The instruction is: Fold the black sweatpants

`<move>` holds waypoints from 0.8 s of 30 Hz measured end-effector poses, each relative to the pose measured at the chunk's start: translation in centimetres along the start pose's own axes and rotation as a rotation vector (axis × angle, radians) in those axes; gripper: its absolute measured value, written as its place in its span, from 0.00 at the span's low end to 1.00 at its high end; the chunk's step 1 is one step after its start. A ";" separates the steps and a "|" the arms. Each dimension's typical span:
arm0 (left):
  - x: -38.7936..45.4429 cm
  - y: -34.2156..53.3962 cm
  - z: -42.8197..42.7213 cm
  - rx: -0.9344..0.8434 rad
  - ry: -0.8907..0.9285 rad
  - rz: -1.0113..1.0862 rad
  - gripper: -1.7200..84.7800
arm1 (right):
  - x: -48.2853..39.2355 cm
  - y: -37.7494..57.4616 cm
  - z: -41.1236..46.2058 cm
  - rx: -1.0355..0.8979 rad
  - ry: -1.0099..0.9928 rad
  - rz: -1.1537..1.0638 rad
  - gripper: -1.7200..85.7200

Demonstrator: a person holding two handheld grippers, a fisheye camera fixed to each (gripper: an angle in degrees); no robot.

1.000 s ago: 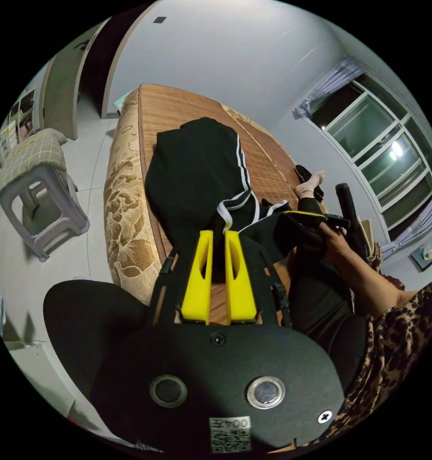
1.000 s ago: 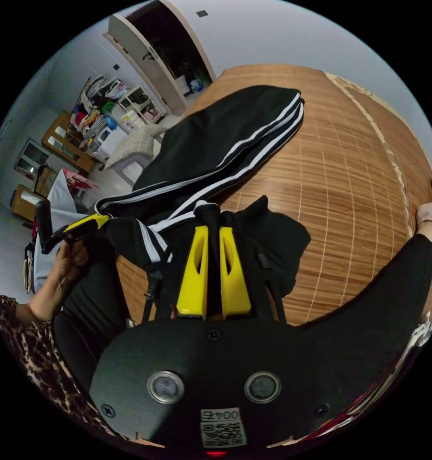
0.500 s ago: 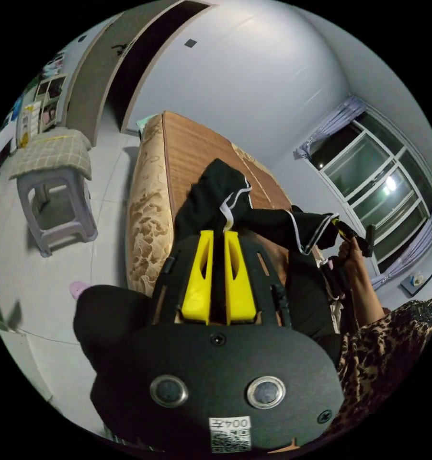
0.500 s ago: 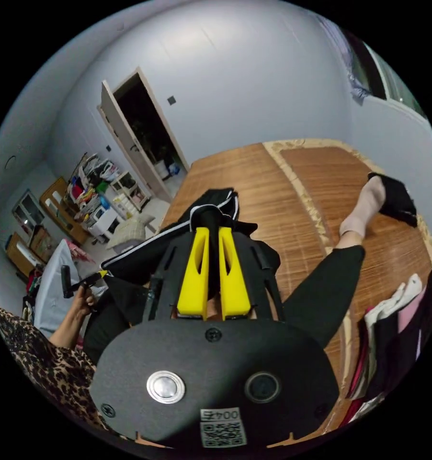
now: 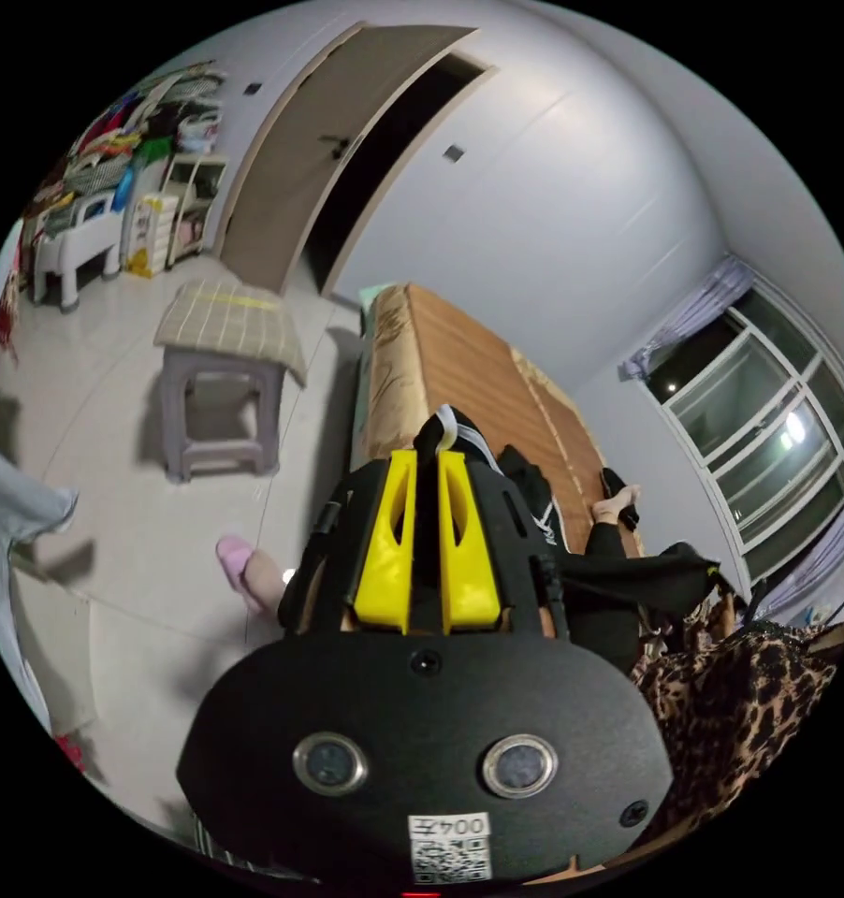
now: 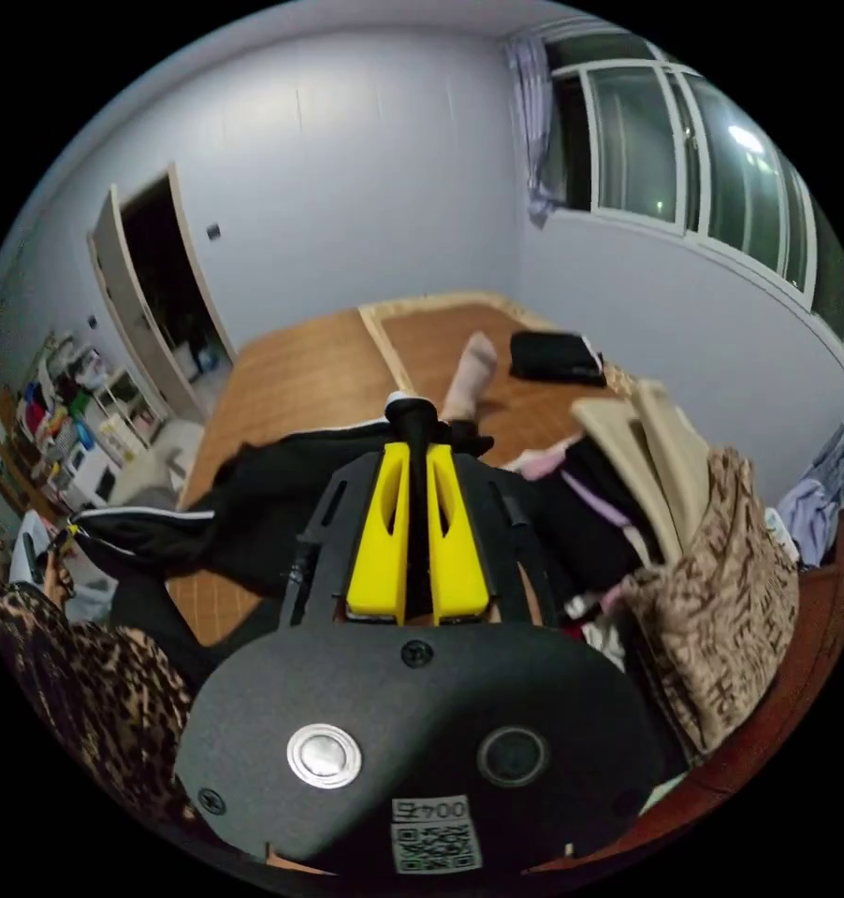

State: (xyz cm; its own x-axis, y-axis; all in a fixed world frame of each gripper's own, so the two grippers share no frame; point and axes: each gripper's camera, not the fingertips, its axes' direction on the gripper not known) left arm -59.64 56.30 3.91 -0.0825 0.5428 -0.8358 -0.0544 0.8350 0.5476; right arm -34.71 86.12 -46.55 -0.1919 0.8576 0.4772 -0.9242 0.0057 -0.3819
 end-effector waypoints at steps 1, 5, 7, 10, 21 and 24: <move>-0.7 0.2 0.0 -0.013 0.002 -0.008 0.04 | 0.2 0.4 0.5 -0.053 0.012 -0.005 0.06; -4.5 1.4 -0.6 -0.012 0.026 -0.048 0.04 | 1.3 2.9 2.5 -0.213 -0.040 -0.024 0.07; -6.2 1.6 -1.1 0.007 0.075 -0.082 0.04 | 1.5 3.1 2.5 -0.214 -0.073 -0.055 0.08; -8.4 1.5 -1.8 0.012 0.109 -0.127 0.04 | 2.1 2.6 3.0 -0.239 -0.198 -0.138 0.14; -11.6 -0.8 -3.9 0.035 0.200 -0.125 0.04 | 10.3 4.1 7.0 -0.470 -0.407 0.006 0.20; -11.9 -2.2 -3.6 0.026 0.334 -0.131 0.04 | 13.9 4.8 5.6 -0.448 -0.519 0.109 0.13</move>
State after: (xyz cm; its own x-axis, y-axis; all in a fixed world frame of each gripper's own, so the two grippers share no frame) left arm -62.13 47.68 12.82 -0.3973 0.3753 -0.8374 -0.0607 0.8998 0.4321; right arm -43.64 95.13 -37.30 -0.5126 0.5087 0.6917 -0.6864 0.2413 -0.6860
